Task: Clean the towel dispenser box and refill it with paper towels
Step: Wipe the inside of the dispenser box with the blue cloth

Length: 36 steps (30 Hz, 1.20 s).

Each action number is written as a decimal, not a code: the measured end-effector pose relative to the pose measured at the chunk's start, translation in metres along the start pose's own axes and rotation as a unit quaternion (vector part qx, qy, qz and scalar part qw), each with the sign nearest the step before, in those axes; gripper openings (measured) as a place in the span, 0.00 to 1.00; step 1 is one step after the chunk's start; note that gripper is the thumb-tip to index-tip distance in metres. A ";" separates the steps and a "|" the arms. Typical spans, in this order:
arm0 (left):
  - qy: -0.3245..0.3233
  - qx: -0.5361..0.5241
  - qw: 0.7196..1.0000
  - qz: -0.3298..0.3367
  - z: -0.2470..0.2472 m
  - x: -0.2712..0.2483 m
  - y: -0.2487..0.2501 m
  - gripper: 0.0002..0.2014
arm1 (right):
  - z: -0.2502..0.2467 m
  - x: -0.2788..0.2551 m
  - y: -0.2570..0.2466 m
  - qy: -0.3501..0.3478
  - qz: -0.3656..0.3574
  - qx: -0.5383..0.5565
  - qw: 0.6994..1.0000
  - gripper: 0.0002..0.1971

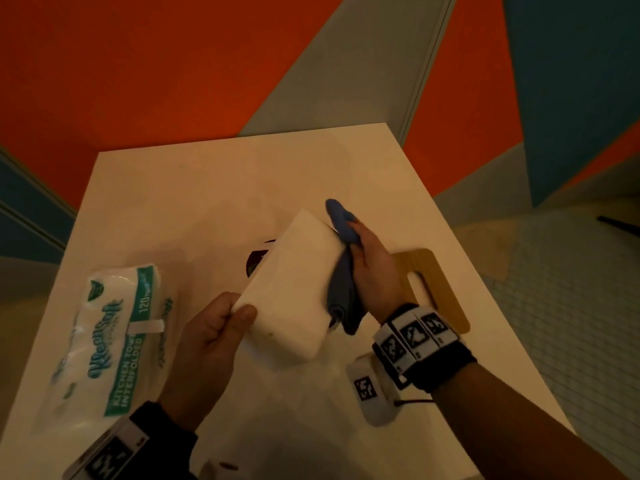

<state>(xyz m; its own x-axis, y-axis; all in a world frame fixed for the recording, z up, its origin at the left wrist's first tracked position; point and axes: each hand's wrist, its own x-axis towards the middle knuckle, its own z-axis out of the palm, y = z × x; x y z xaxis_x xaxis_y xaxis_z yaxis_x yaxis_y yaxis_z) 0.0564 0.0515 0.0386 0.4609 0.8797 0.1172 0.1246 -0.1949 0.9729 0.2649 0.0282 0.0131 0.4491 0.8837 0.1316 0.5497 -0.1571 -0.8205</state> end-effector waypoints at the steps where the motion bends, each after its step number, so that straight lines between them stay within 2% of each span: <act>1: 0.011 -0.011 1.000 -0.007 0.001 0.000 -0.002 0.07 | -0.003 -0.005 -0.007 0.015 -0.016 -0.016 1.000 0.18; 3: 0.040 -0.028 0.998 -0.035 0.002 0.003 -0.010 0.11 | 0.002 -0.035 -0.014 -0.063 -0.050 0.013 0.997 0.21; 4: 0.048 -0.039 0.997 -0.048 0.002 0.005 -0.011 0.12 | 0.010 -0.055 -0.015 -0.088 -0.103 -0.016 0.991 0.23; 5: 0.051 -0.052 0.996 -0.060 0.001 0.007 -0.015 0.11 | 0.020 -0.075 -0.013 -0.103 -0.149 -0.053 0.982 0.24; 7: 0.049 -0.077 0.992 -0.082 0.000 0.008 -0.014 0.12 | 0.033 -0.101 -0.006 -0.132 -0.179 -0.056 0.973 0.25; 9: 0.051 -0.096 0.989 -0.102 0.003 0.008 -0.012 0.15 | 0.032 -0.103 0.001 -0.106 -0.219 -0.120 0.962 0.23; 12: 0.039 -0.125 0.982 -0.139 0.008 0.011 -0.005 0.14 | 0.013 -0.093 0.000 -0.112 -0.228 -0.136 0.958 0.19; 14: 0.025 -0.129 0.979 -0.157 0.009 0.017 -0.002 0.19 | 0.010 -0.093 -0.005 -0.108 -0.261 -0.171 0.944 0.21; 16: 0.000 -0.122 0.977 -0.175 0.007 0.020 0.003 0.23 | 0.016 -0.093 -0.018 -0.089 -0.303 -0.241 0.918 0.22; 18: -0.027 -0.138 0.974 -0.180 0.004 0.018 0.009 0.20 | 0.026 -0.090 -0.031 -0.057 -0.325 -0.294 0.897 0.19; 20: -0.029 -0.144 0.972 -0.185 0.000 0.019 0.017 0.14 | 0.030 -0.086 -0.044 -0.045 -0.327 -0.334 0.883 0.20; 22: -0.016 -0.141 0.976 -0.163 -0.006 0.018 0.017 0.14 | 0.026 -0.085 -0.046 -0.053 -0.344 -0.344 0.872 0.20; 25: 0.003 -0.157 0.973 -0.168 -0.007 0.018 0.021 0.23 | 0.012 -0.089 -0.025 -0.097 -0.366 -0.296 0.877 0.22; 28: 0.016 -0.128 0.981 -0.143 -0.007 0.015 0.020 0.26 | 0.005 -0.092 -0.016 -0.102 -0.316 -0.142 0.932 0.19; 29: 0.011 -0.126 0.984 -0.126 -0.008 0.014 0.018 0.24 | 0.003 -0.091 -0.022 -0.075 -0.264 -0.062 0.960 0.21; 31: -0.014 -0.111 0.990 -0.087 -0.011 0.012 0.019 0.16 | -0.001 -0.083 -0.030 -0.036 -0.162 -0.010 0.986 0.23; 33: -0.044 -0.095 0.993 -0.063 -0.012 0.011 0.022 0.10 | -0.002 -0.065 -0.033 -0.013 -0.100 0.105 0.989 0.17; 36: -0.057 -0.079 0.994 -0.053 -0.012 0.005 0.023 0.21 | -0.014 -0.035 -0.021 0.034 0.013 0.182 0.983 0.17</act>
<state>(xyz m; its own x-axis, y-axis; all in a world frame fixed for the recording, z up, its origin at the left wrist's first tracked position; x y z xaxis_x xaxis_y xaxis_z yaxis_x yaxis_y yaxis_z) 0.0513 0.0567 0.0635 0.5505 0.8348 -0.0016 0.0419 -0.0257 0.9988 0.2472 -0.0050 0.0338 0.5124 0.8481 0.1352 0.2551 0.0001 -0.9669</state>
